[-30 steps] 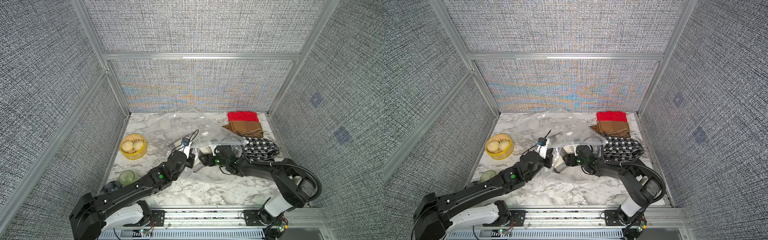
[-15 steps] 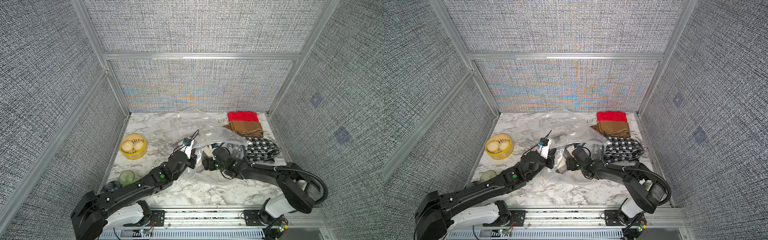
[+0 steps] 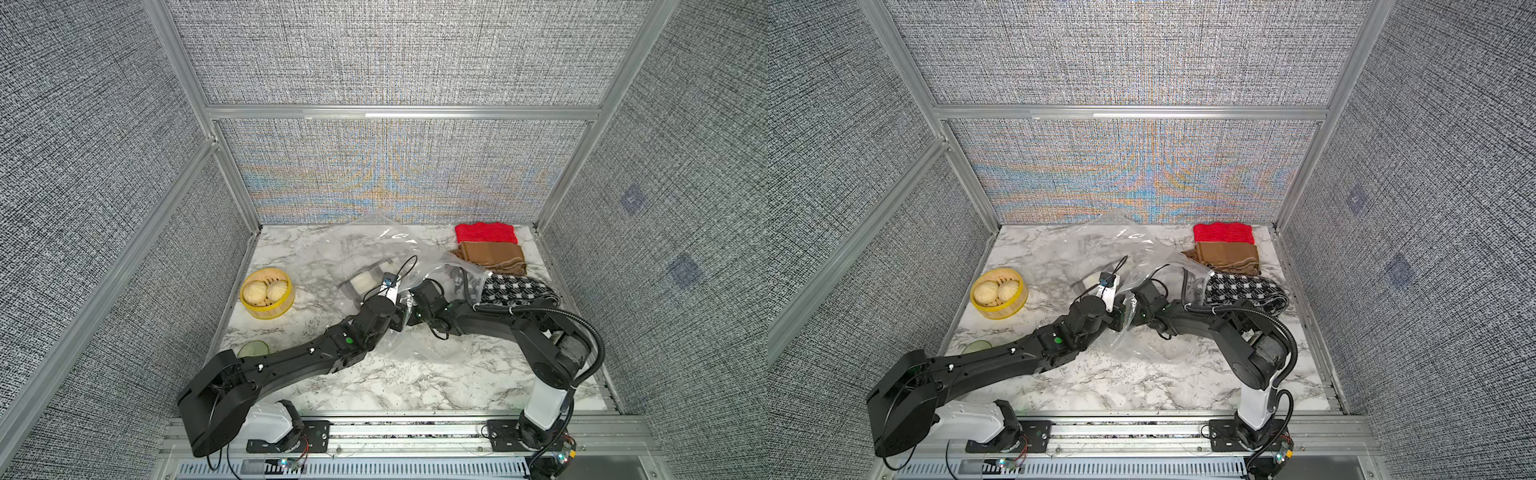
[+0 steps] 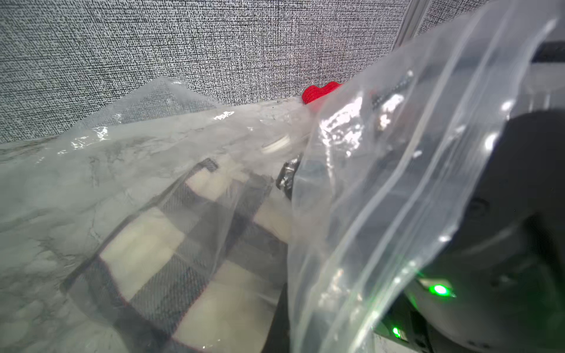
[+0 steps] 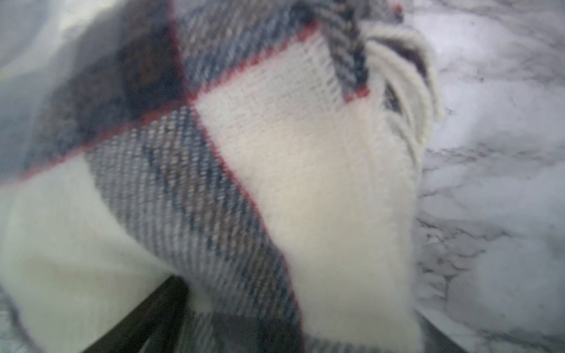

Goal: Take the scarf out of the vacuum bag
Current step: Take out the scarf from the vacuum bag.

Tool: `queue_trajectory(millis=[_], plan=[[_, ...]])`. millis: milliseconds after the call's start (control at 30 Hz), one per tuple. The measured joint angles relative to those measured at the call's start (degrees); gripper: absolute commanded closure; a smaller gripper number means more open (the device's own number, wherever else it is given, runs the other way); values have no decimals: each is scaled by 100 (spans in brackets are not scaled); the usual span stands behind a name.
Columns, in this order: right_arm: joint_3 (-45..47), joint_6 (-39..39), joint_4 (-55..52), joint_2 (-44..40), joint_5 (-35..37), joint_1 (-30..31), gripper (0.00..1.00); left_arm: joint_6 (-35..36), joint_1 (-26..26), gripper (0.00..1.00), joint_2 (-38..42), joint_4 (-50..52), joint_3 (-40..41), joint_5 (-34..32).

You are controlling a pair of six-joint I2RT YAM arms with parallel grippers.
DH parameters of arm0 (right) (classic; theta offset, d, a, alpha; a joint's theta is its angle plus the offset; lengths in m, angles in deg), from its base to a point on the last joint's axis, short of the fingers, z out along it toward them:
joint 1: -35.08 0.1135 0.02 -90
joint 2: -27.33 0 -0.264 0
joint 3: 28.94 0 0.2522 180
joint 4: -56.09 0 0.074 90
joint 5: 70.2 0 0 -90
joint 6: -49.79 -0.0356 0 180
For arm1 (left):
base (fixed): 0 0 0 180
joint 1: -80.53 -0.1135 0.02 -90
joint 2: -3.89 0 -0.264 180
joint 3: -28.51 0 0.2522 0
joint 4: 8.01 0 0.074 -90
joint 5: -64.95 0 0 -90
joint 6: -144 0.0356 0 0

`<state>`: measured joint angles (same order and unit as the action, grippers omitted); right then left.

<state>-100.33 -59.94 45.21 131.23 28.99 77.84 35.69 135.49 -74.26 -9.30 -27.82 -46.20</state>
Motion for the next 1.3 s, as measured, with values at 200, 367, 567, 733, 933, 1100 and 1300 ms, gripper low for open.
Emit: queue_trajectory(millis=[200, 367, 567, 733, 933, 1100, 1300], plan=[[914, -85, -48, -872, 358, 212, 1, -17, -7, 100, -428, -42, -177, -227], [1478, -407, -26, -1556, 424, 173, 1, -61, -15, 100, -612, -46, -227, -380], [1869, -881, 404, -1696, -136, 197, 1, -127, -20, 100, -483, -129, -98, -409], [2087, -1534, 1591, -1038, -765, 264, 1, -125, -20, 100, -197, -149, -98, -262], [1794, -2100, 3589, 96, -1130, 271, 1, -92, -24, 100, 142, -168, 31, 120], [1366, -2275, 4153, 704, -1172, 302, 27, -81, -24, 100, 323, -190, 249, 299], [1165, -2159, 3980, 811, -1086, 258, 100, -85, -24, 100, 315, -199, 337, 179]])
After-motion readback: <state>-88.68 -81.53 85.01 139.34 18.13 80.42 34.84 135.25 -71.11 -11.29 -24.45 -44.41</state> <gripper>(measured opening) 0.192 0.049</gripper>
